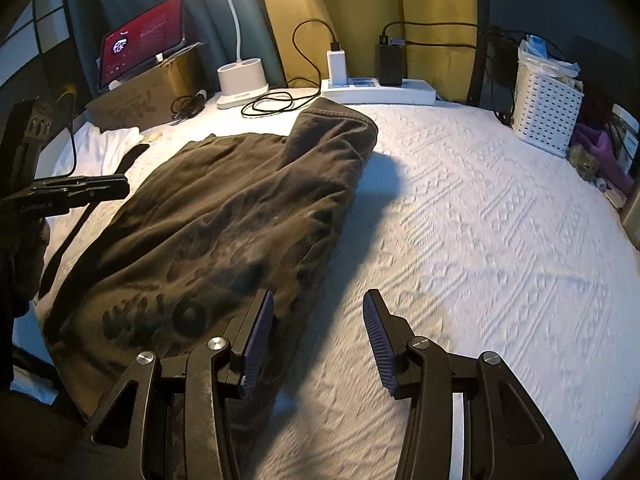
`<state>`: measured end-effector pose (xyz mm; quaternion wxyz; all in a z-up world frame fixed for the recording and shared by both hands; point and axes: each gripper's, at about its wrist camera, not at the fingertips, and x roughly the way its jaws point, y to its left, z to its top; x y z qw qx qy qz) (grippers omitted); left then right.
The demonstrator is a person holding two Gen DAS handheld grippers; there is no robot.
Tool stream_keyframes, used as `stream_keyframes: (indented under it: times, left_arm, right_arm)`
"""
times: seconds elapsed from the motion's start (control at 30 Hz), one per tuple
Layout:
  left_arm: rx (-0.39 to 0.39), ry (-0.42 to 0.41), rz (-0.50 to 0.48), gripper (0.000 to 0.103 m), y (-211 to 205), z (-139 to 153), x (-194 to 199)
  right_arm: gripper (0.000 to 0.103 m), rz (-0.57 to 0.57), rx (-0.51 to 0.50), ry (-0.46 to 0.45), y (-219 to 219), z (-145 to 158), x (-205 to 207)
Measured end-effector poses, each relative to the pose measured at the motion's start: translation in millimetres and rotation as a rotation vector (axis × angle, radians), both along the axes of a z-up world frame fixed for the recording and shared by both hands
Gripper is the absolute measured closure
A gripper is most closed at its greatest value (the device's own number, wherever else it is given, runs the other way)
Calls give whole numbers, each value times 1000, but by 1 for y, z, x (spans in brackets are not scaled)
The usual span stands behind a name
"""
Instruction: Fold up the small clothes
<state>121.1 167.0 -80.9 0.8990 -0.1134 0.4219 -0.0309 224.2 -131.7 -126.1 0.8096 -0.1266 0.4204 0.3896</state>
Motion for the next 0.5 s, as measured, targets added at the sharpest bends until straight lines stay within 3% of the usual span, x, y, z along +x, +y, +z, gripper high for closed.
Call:
stream_keyframes:
  times: [0.13,0.27,0.5]
  left_arm:
    - [28,7,3,57,0,-4,16]
    - [71,10,9,45,0,-6,31]
    - [101,30,-2,45,0,-10,56]
  right_arm:
    - [54,5,-10,5,6,-4,9]
    - [54,11,-14,12,11,-6,17]
    - [54,11,-15,21,18,-9,33]
